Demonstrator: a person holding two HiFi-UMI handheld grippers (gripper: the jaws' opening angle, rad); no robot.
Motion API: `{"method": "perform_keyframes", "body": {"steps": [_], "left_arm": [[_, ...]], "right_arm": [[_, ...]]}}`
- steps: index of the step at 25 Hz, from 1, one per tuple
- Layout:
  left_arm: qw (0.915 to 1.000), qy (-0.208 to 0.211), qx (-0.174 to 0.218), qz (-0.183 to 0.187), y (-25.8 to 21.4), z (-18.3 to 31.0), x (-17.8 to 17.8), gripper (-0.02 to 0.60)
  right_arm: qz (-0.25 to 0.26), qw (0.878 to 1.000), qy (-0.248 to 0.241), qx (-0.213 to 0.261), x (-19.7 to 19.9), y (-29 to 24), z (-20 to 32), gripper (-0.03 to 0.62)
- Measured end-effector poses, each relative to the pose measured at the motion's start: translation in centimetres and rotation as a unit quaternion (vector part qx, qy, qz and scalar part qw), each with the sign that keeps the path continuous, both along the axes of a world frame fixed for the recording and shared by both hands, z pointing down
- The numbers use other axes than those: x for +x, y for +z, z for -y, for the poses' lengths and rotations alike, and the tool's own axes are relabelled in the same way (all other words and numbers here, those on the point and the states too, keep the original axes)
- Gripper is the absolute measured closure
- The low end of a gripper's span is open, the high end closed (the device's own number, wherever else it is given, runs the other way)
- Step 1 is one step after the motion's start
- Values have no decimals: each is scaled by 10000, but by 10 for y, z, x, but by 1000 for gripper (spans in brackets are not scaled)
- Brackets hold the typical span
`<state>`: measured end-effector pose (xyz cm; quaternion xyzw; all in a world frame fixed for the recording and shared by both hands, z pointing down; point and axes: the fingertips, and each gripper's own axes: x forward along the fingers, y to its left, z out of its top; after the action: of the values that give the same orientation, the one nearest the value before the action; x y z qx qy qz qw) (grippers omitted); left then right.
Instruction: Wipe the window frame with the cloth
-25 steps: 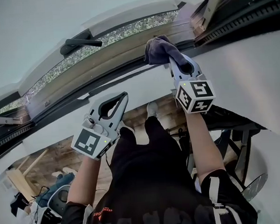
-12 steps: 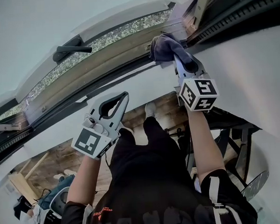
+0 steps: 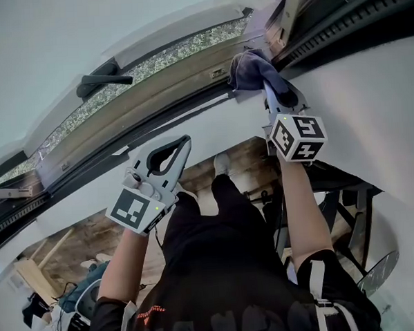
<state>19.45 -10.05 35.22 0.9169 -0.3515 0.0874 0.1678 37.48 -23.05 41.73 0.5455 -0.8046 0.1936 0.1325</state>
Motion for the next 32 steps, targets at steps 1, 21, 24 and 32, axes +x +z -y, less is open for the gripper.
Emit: {"method": "perform_keyframes", "body": {"steps": [1, 21, 24, 32], "left_arm": [[10000, 0, -7, 9, -1, 0, 0, 561], [9969, -485, 612, 24, -47, -22, -79, 561], [9956, -594, 726, 32, -56, -31, -97, 561], [9901, -1096, 872, 77, -74, -61, -156, 561]], "right_arm": [[-10, 10000, 12, -3, 1, 0, 0, 533], [454, 9949, -460, 779, -58, -107, -32, 533], [470, 9926, -669, 893, -81, -122, -39, 533], [566, 9848, -1246, 1068, -151, -153, -69, 533]]}}
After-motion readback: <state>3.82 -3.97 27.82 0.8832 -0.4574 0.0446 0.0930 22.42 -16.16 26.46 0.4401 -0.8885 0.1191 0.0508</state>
